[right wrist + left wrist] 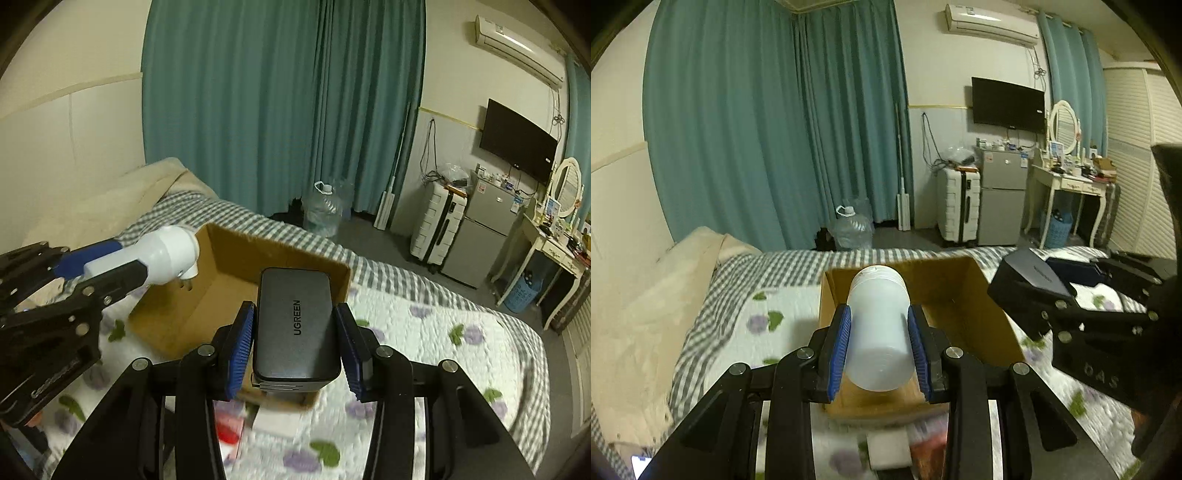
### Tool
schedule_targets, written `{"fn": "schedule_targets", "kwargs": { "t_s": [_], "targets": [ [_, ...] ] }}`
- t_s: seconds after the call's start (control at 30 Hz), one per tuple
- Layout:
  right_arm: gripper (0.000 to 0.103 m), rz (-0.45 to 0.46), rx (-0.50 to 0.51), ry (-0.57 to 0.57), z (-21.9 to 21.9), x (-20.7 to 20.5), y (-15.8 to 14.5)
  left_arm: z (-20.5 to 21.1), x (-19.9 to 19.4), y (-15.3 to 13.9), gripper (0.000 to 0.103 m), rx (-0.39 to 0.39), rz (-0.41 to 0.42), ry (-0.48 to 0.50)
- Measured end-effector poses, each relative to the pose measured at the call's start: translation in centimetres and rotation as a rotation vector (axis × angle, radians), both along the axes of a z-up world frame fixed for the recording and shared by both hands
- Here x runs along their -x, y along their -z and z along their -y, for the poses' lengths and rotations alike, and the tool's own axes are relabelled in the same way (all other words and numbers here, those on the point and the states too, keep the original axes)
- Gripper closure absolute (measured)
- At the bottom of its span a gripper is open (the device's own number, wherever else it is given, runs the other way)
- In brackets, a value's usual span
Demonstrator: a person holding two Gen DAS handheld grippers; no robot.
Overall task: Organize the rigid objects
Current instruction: 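Lower both held items into the cardboard box and release them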
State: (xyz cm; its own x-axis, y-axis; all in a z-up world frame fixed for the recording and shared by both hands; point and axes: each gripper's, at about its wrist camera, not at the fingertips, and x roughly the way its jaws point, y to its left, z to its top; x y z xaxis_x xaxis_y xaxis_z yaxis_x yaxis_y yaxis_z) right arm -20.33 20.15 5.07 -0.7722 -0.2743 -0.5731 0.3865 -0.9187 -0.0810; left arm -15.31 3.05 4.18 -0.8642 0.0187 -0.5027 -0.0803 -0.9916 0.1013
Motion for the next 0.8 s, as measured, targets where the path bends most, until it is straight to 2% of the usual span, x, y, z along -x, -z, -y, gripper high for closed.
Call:
{"fn": "schedule_targets", "kwargs": {
  "t_s": [0.23, 0.47, 0.53, 0.6, 0.8],
  "targets": [
    [0.060, 0.033, 0.033, -0.002, 0.2, 4.1, 2.5, 0.3, 6.4, 2.9, 0.071, 0.007, 0.017, -0.033],
    [0.060, 0.077, 0.036, -0.003, 0.4, 6.1, 5.2, 0.5, 9.3, 6.6, 0.071, 0.005, 0.064, -0.047],
    [0.060, 0.080, 0.036, -0.002, 0.2, 6.1, 5.6, 0.4, 9.4, 7.2, 0.066, 0.003, 0.066, -0.040],
    [0.060, 0.082, 0.037, -0.001, 0.0, 6.3, 5.6, 0.6, 9.2, 7.4, 0.040, 0.011, 0.074, -0.040],
    [0.060, 0.072, 0.035, 0.008, 0.5, 6.2, 5.2, 0.5, 8.7, 7.1, 0.039, 0.028, 0.091, -0.045]
  ]
}}
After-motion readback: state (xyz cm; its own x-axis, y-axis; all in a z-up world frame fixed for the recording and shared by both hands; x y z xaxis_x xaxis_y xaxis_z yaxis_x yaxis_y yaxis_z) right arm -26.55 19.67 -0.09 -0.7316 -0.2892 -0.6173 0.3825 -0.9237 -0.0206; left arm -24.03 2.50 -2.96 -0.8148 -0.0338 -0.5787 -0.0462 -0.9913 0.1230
